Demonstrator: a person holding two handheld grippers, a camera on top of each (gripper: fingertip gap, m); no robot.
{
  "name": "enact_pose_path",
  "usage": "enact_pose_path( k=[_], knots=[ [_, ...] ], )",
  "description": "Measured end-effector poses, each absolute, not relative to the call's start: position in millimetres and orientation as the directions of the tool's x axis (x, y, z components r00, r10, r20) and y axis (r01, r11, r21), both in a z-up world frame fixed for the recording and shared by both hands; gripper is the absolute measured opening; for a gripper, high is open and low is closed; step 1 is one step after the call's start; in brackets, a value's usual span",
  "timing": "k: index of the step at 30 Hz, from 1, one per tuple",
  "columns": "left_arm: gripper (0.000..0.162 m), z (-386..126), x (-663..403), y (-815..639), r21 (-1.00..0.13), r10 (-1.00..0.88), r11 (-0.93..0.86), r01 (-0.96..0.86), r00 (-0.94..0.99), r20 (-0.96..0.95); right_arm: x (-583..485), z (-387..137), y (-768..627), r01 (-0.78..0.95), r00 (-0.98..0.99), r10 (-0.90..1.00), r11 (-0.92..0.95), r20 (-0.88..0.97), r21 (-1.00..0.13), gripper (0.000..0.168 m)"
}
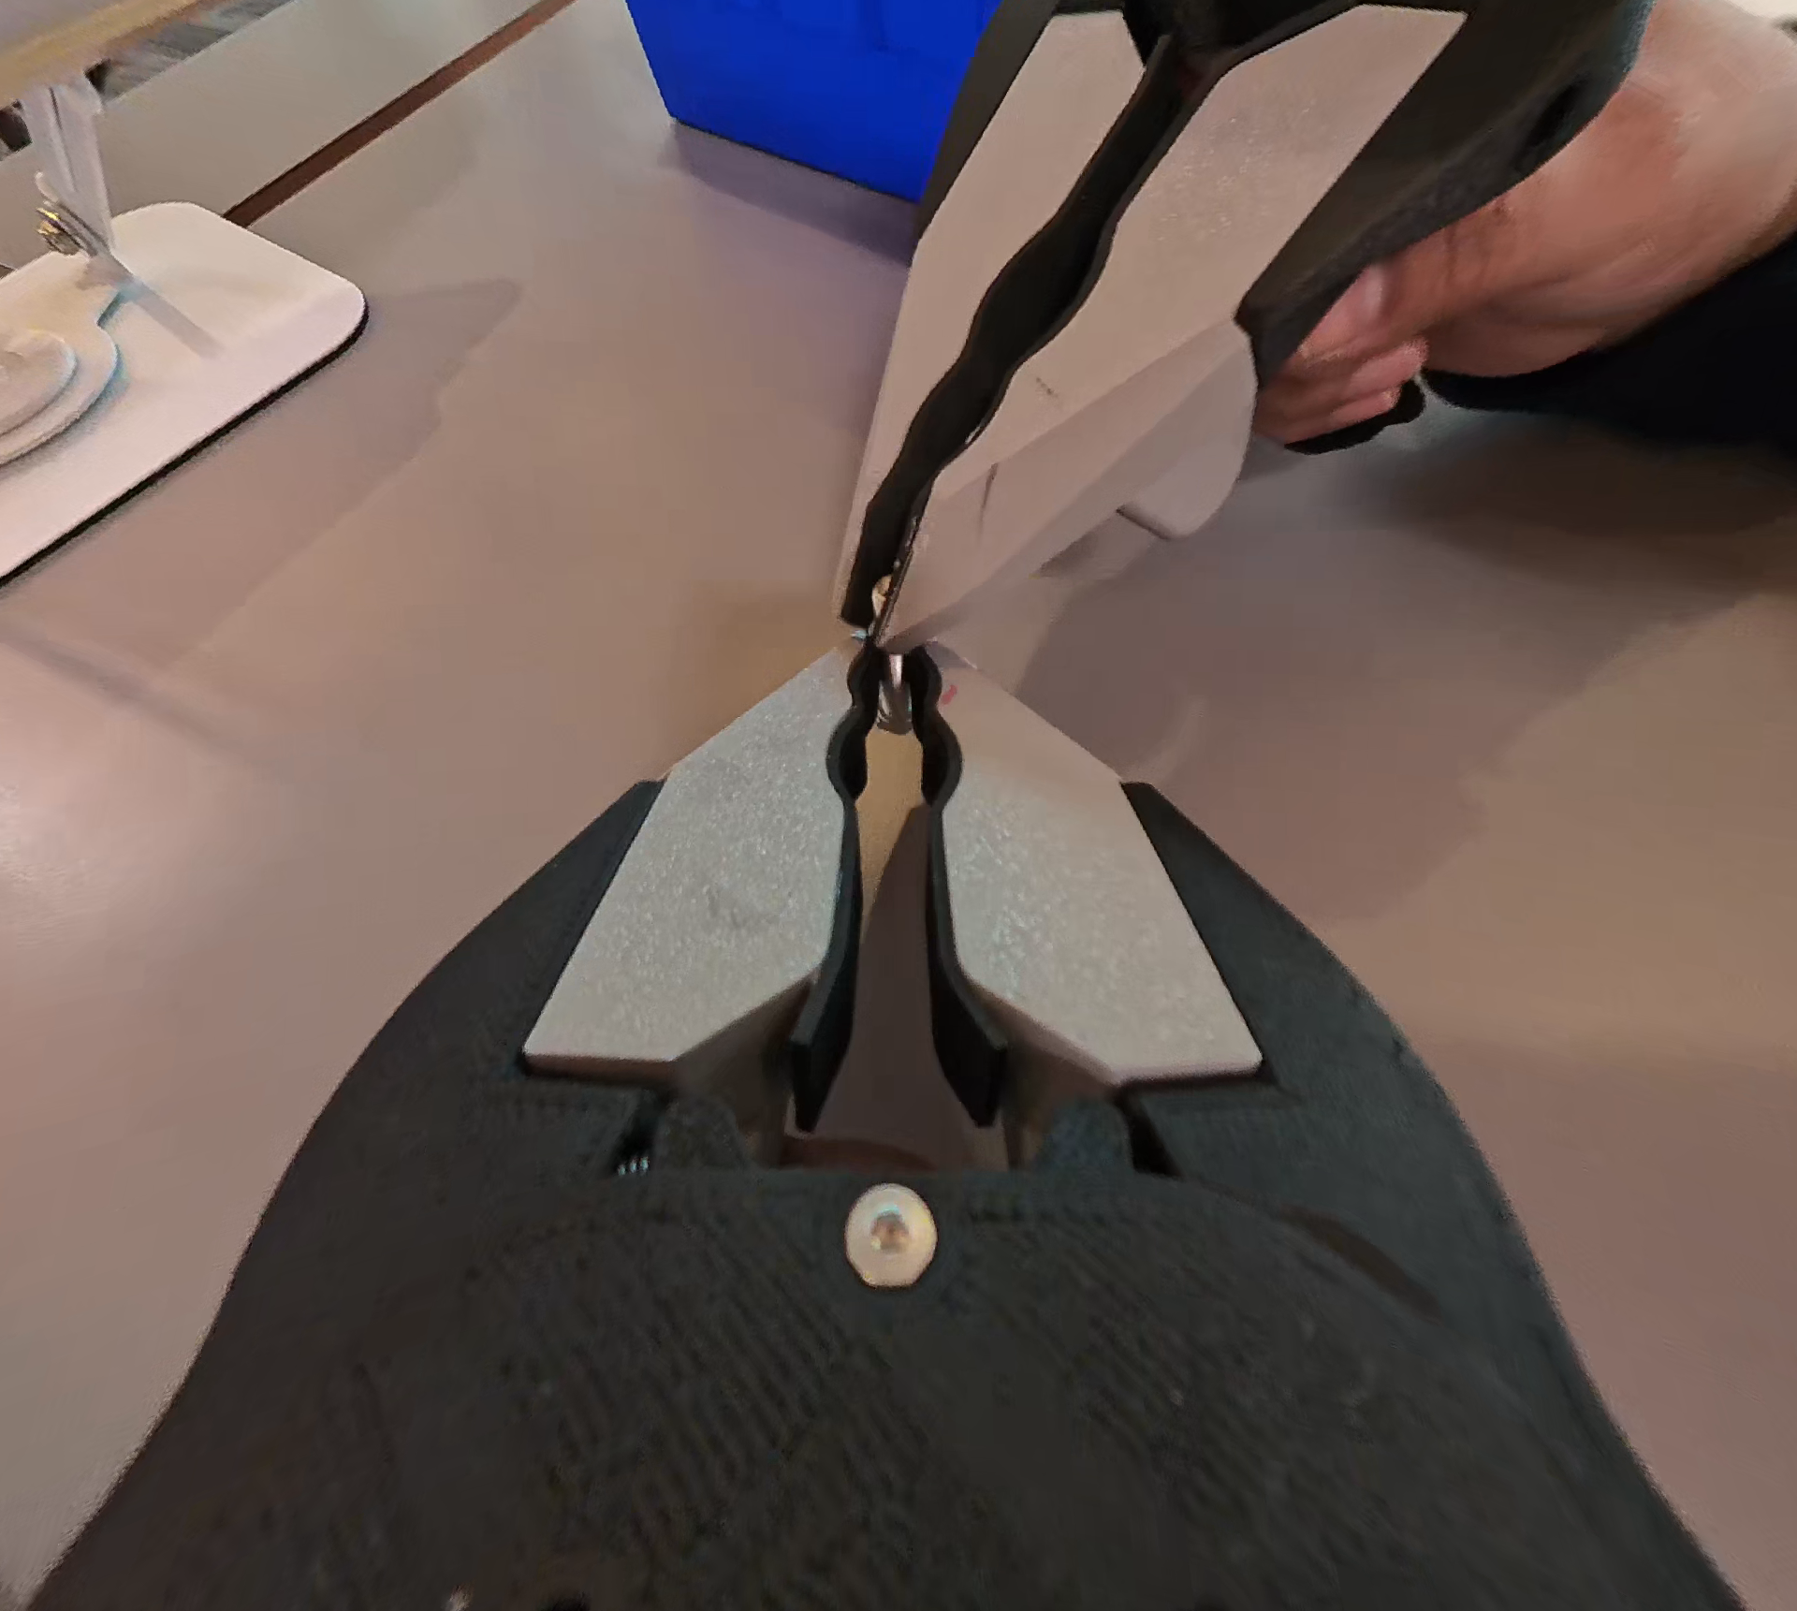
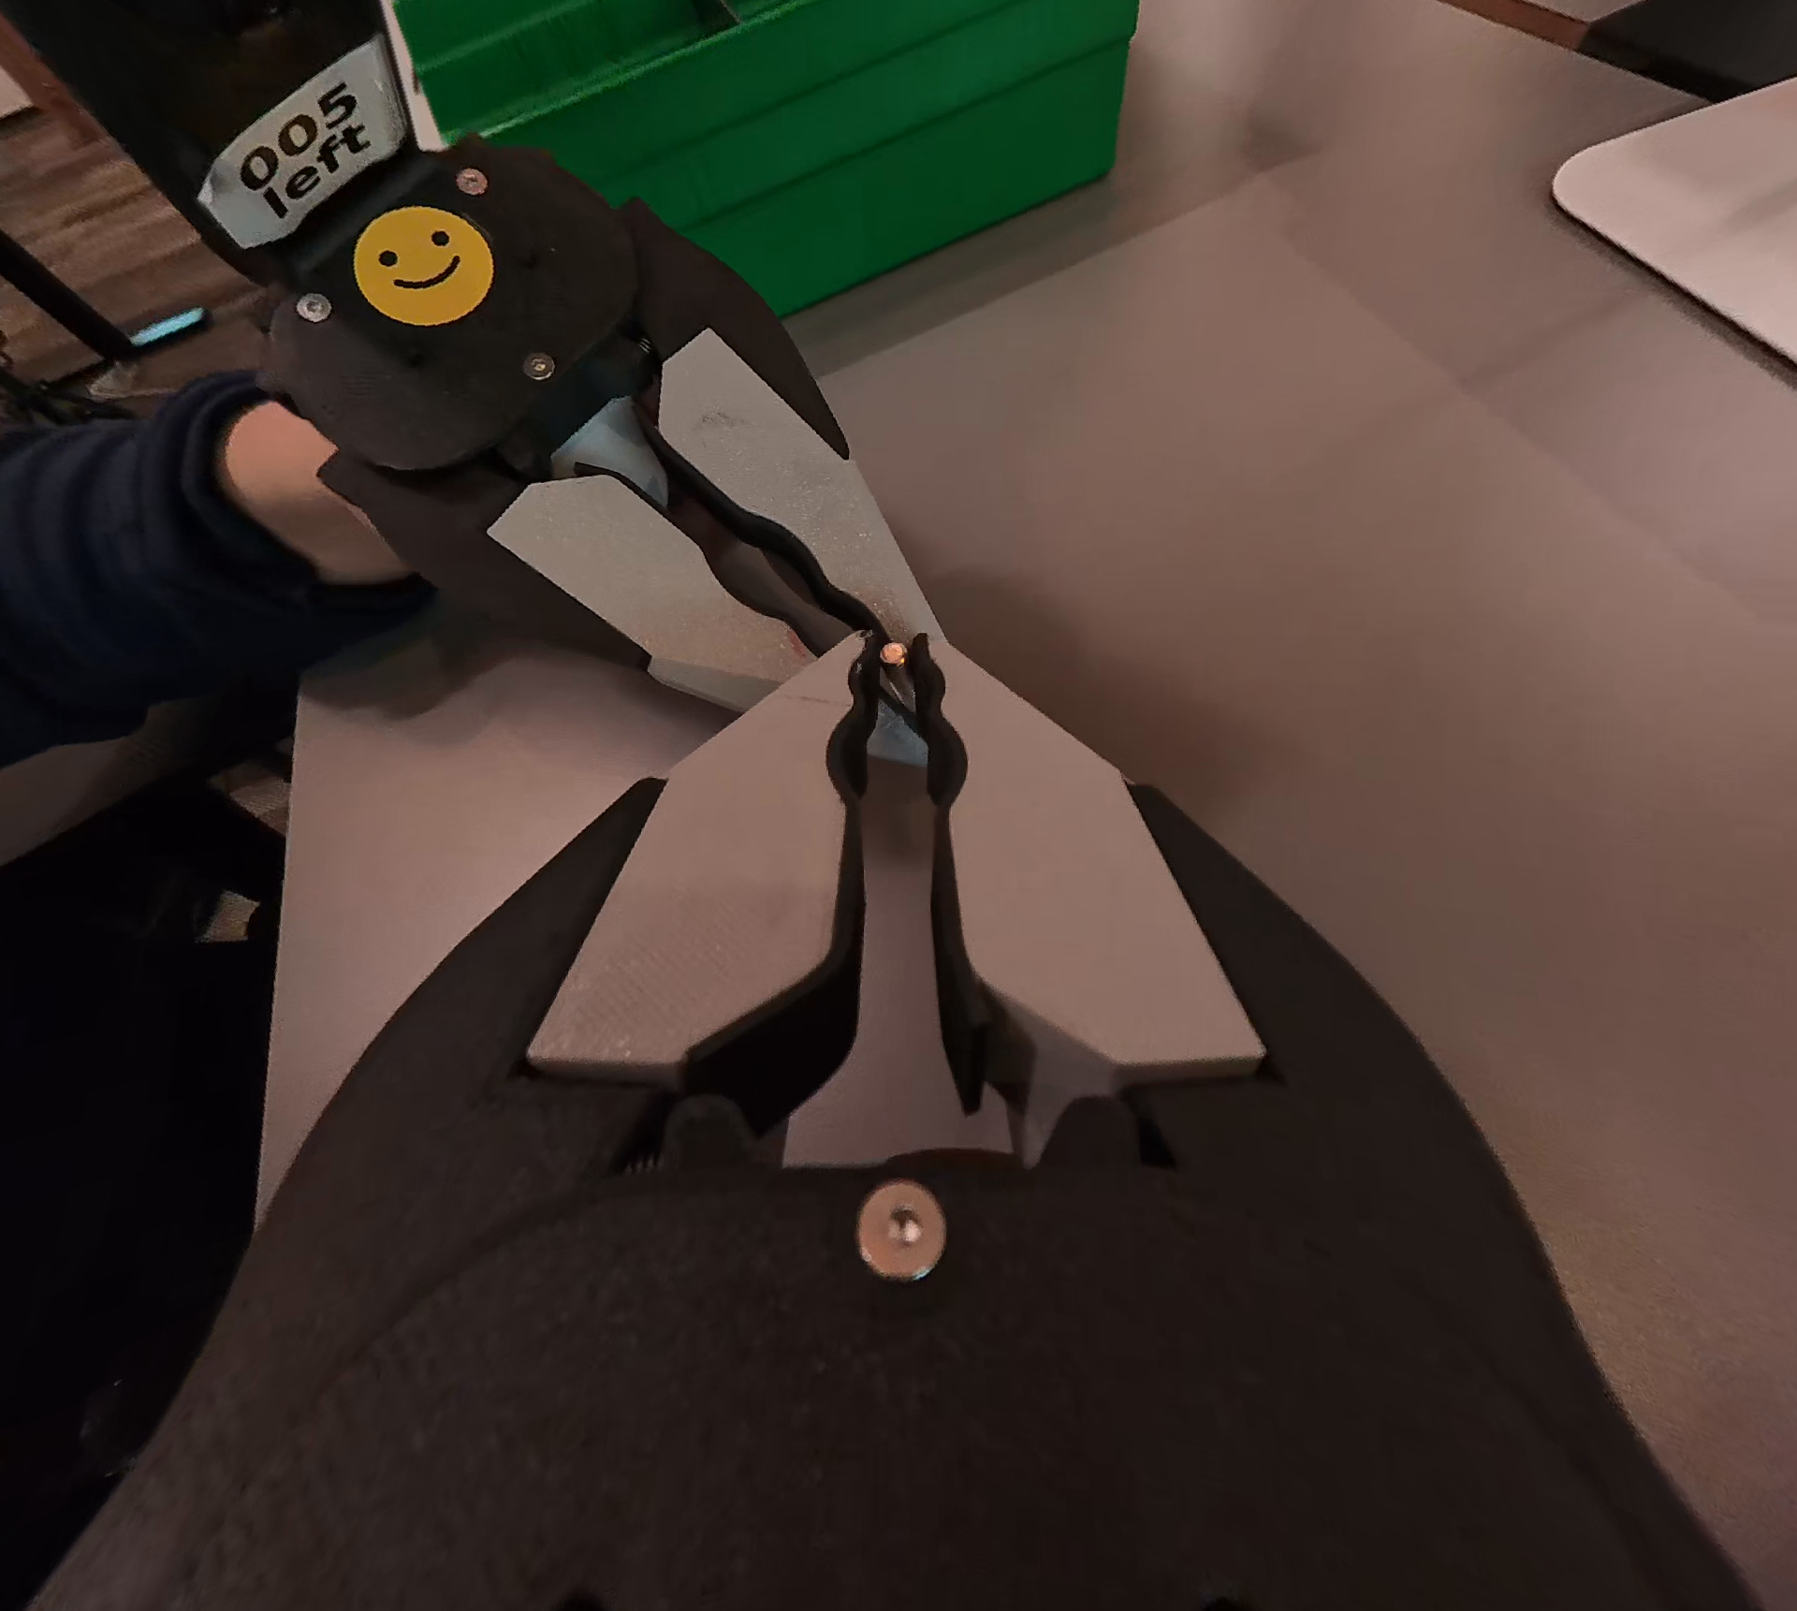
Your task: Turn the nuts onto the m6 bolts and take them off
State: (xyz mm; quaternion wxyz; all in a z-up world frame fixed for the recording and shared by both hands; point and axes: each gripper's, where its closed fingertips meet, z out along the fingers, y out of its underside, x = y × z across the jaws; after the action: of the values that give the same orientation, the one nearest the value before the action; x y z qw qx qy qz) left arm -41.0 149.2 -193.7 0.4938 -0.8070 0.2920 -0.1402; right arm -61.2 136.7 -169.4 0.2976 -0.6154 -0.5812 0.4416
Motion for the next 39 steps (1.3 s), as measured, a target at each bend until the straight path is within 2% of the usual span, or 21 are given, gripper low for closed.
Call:
enact_pose_path(
  k=[8,15,22,24,31,39],
  knots=[
    [0.004,-178.9,-39.4,146.9,-0.917,-0.626,-0.356,-0.178,0.775,0.092,-57.3,-152.3,142.0,0.375,-0.071,0.956,-0.240,-0.286,-0.895,0.003],
    [0.004,-182.2,-37.9,146.6,-0.912,-0.630,-0.349,-0.215,0.774,0.059,-57.7,-150.6,139.8,0.376,-0.071,0.969,-0.193,-0.235,-0.906,0.002],
    [0.004,-175.5,-37.2,145.2,-0.923,-0.647,-0.354,-0.151,0.753,0.124,-56.6,-143.8,140.0,0.345,-0.085,0.963,-0.211,-0.254,-0.915,0.003],
    [0.004,-176.9,-43.9,147.6,-0.921,-0.633,-0.358,-0.152,0.765,0.119,-54.5,-143.8,143.6,0.346,-0.071,0.965,-0.214,-0.254,-0.914,0.008],
    [0.004,-177.9,-58.0,148.5,-0.930,-0.654,-0.332,-0.157,0.749,0.107,-44.2,-200.2,148.4,0.595,-0.004,0.981,-0.153,-0.193,-0.789,0.017],
    [0.004,-176.0,-53.1,139.6,-0.937,-0.724,-0.283,-0.205,0.686,0.069,-31.8,-222.1,145.4,0.689,-0.052,0.998,0.013,-0.032,-0.724,0.013]
  ],
)
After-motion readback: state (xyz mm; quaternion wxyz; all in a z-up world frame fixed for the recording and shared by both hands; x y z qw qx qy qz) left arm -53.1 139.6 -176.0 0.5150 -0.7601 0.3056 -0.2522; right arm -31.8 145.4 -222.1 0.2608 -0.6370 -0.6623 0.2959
